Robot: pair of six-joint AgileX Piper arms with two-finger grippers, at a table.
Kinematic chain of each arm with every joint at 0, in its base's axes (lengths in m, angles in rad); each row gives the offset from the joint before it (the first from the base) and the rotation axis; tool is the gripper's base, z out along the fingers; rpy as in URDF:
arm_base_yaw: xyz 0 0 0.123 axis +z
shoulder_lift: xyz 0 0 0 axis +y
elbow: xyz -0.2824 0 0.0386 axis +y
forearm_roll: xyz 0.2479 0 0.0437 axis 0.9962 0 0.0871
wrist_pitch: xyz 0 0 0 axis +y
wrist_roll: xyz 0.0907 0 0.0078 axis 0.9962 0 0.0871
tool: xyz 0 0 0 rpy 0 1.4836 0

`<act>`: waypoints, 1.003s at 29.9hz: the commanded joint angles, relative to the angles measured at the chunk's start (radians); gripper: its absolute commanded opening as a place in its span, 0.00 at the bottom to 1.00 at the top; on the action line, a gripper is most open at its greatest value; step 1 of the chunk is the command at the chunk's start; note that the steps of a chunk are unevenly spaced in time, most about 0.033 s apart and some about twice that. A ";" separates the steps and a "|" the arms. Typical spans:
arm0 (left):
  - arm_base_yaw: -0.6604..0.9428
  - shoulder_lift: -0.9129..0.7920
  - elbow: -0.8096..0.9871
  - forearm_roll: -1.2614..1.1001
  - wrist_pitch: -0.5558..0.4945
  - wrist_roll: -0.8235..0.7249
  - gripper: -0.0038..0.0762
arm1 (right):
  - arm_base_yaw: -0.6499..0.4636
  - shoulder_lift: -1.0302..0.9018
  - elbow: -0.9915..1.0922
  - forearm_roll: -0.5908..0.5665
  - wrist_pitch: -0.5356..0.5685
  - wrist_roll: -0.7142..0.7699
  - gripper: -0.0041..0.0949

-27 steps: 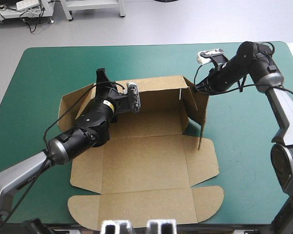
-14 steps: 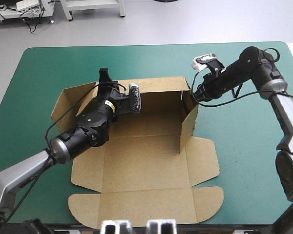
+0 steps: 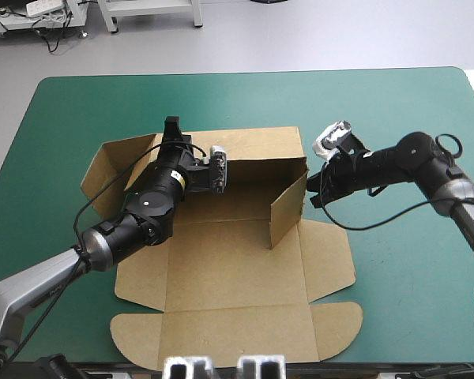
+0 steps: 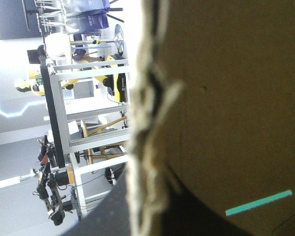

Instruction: Fold the box

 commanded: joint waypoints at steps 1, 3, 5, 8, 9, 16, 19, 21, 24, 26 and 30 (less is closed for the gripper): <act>0.000 -0.027 -0.008 -0.015 0.004 -0.011 0.03 | -0.005 -0.112 0.128 0.210 -0.171 -0.239 0.02; 0.000 -0.027 -0.008 -0.015 0.000 -0.011 0.03 | -0.005 -0.137 0.188 0.343 -0.210 -0.381 0.02; -0.001 -0.027 -0.008 -0.015 -0.017 -0.011 0.03 | -0.005 -0.150 0.247 0.475 -0.212 -0.536 0.02; -0.001 -0.027 -0.008 -0.010 -0.031 0.000 0.03 | -0.004 -0.150 0.283 0.498 -0.228 -0.561 0.02; -0.001 -0.027 -0.008 -0.008 -0.031 0.000 0.03 | -0.004 -0.150 0.288 0.479 -0.226 -0.552 0.04; -0.001 -0.027 -0.008 -0.004 -0.024 0.000 0.04 | -0.004 -0.152 0.284 0.378 -0.115 -0.527 0.70; -0.006 -0.027 -0.008 -0.004 -0.022 0.000 0.04 | 0.001 -0.152 0.284 0.393 -0.095 -0.502 0.96; -0.016 -0.025 -0.008 -0.004 -0.020 0.000 0.04 | 0.020 -0.150 0.284 0.397 -0.102 -0.499 0.98; -0.038 -0.013 -0.008 -0.004 -0.011 0.000 0.04 | 0.070 -0.150 0.284 0.411 -0.182 -0.502 0.97; -0.053 -0.001 -0.008 -0.004 0.008 0.000 0.04 | 0.106 -0.150 0.284 0.434 -0.269 -0.499 0.97; -0.064 0.026 -0.008 -0.011 0.040 -0.004 0.04 | 0.159 -0.150 0.284 0.537 -0.380 -0.476 0.96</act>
